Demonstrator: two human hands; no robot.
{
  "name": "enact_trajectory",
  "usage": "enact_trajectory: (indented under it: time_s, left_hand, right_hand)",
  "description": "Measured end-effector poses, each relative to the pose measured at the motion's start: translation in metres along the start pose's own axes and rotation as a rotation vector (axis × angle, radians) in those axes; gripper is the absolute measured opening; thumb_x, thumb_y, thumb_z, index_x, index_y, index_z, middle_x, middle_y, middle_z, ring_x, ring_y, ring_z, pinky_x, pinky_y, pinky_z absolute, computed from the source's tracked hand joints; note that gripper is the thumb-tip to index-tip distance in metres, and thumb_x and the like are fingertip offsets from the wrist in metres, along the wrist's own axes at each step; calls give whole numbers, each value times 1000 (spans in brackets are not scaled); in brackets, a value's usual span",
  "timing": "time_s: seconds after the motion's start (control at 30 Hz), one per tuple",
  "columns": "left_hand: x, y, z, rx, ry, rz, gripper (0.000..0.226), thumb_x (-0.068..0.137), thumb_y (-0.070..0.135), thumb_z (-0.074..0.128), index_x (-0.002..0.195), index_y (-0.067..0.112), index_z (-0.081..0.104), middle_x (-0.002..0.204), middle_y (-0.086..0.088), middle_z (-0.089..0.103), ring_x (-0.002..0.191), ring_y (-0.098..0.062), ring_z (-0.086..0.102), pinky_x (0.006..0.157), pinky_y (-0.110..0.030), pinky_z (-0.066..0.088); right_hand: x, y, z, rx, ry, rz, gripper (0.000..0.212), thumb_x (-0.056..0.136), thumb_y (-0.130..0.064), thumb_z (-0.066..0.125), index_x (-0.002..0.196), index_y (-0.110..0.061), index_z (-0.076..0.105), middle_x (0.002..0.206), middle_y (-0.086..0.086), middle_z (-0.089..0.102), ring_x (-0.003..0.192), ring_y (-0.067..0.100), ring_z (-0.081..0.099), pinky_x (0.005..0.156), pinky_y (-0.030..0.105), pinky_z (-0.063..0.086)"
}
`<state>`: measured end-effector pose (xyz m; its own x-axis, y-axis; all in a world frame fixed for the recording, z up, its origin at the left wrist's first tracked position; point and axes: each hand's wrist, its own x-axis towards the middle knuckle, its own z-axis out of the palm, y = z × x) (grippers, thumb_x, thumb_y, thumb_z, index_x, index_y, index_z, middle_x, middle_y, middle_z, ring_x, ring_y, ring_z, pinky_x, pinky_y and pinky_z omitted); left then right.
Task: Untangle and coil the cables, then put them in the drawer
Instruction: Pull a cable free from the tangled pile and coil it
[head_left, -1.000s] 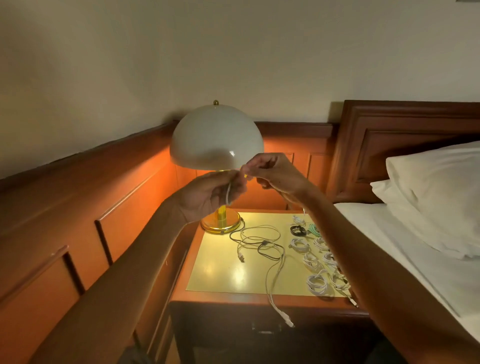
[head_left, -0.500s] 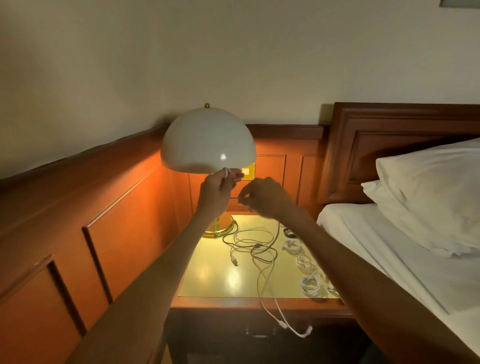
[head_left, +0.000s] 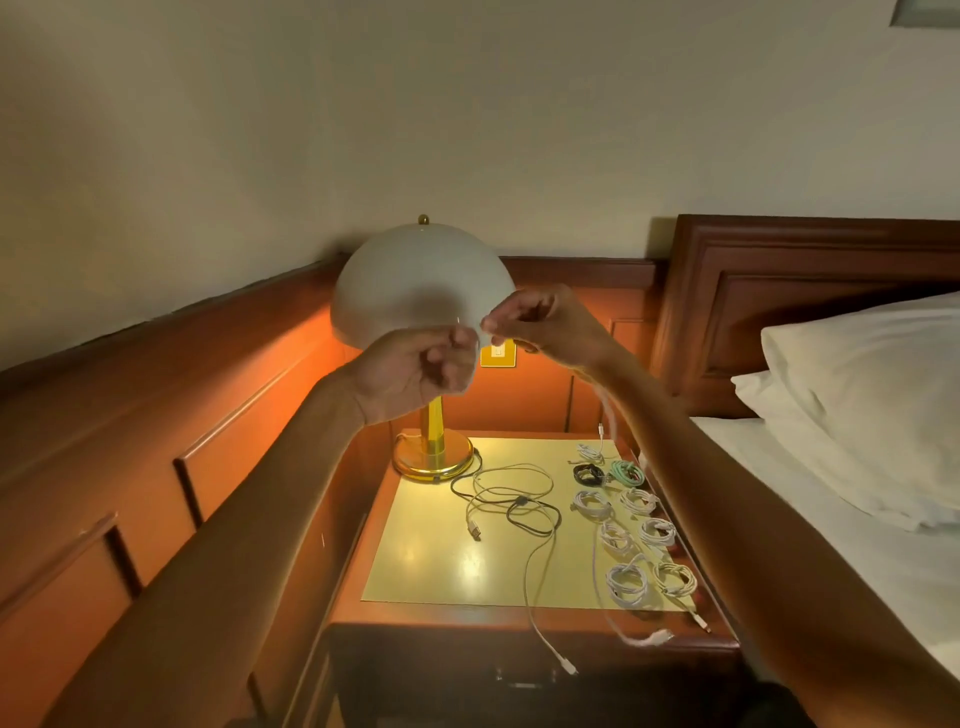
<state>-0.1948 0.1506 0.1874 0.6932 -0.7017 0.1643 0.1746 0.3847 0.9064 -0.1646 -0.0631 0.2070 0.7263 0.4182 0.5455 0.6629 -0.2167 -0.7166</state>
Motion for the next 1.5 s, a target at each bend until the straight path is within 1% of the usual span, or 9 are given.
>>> enact_trajectory:
  time_s: [0.17,0.3,0.47,0.6,0.9,1.07,1.2,1.3,1.5]
  left_hand:
    - [24,2,21,-575,192,326,17,102,8,40,99,1,55,76,-6,64,73,-14,64,80,-24,57]
    - [45,-5,31,-612,428,541,24,106,10,35,106,-5,54,114,-22,67,114,-29,62,102,-34,48]
    - [45,-22,11,602,765,657,26,105,18,40,100,8,63,108,-9,71,100,-14,69,89,-23,54]
    - [26,-27,-3,1419,580,396,30,105,25,40,87,16,62,75,5,67,70,-6,65,68,-23,49]
    - [-10,-5,22,20,98,-4,24,101,19,37,91,8,55,60,5,39,56,-7,41,57,-20,45]
    - [16,-11,27,-497,272,243,25,99,11,46,105,-6,63,90,-11,68,77,-17,69,68,-21,58]
    - [48,-37,17,-566,552,428,26,105,11,36,108,-7,54,110,-19,66,124,-30,56,99,-33,47]
    - [57,-55,14,-303,760,550,24,102,9,47,114,-6,60,106,-12,71,104,-22,67,94,-29,51]
    - [46,-72,4,1363,727,607,24,102,21,48,83,14,60,64,9,59,58,-6,57,52,-17,37]
  right_hand:
    - [-18,8,37,-72,197,134,24,101,-27,56,105,-12,75,69,1,67,46,5,46,44,20,37]
    - [-35,-5,61,-345,142,141,40,105,-23,49,69,-15,65,57,-8,60,45,-5,52,52,9,33]
    - [-41,-20,57,-701,33,138,24,100,-26,56,102,-16,78,80,3,73,73,16,66,70,27,47]
    - [-27,-42,19,-960,33,151,22,85,-45,74,96,-27,78,89,-1,73,80,15,65,69,29,48]
    - [-10,-17,-15,-210,-25,121,23,87,-28,73,98,-8,78,77,0,73,60,0,59,60,14,44]
    - [-48,16,60,-13,277,159,38,101,-32,56,66,-19,64,55,-5,52,49,6,41,53,23,34]
    - [-55,26,83,-339,218,197,45,102,-18,50,58,-25,44,53,-5,45,49,10,38,55,29,28]
    - [-56,23,85,-547,123,234,42,101,-16,48,62,-28,57,72,8,61,66,25,52,65,31,38]
    - [-43,-4,45,-914,38,320,24,92,-40,67,109,-24,74,106,9,70,97,30,66,78,34,51]
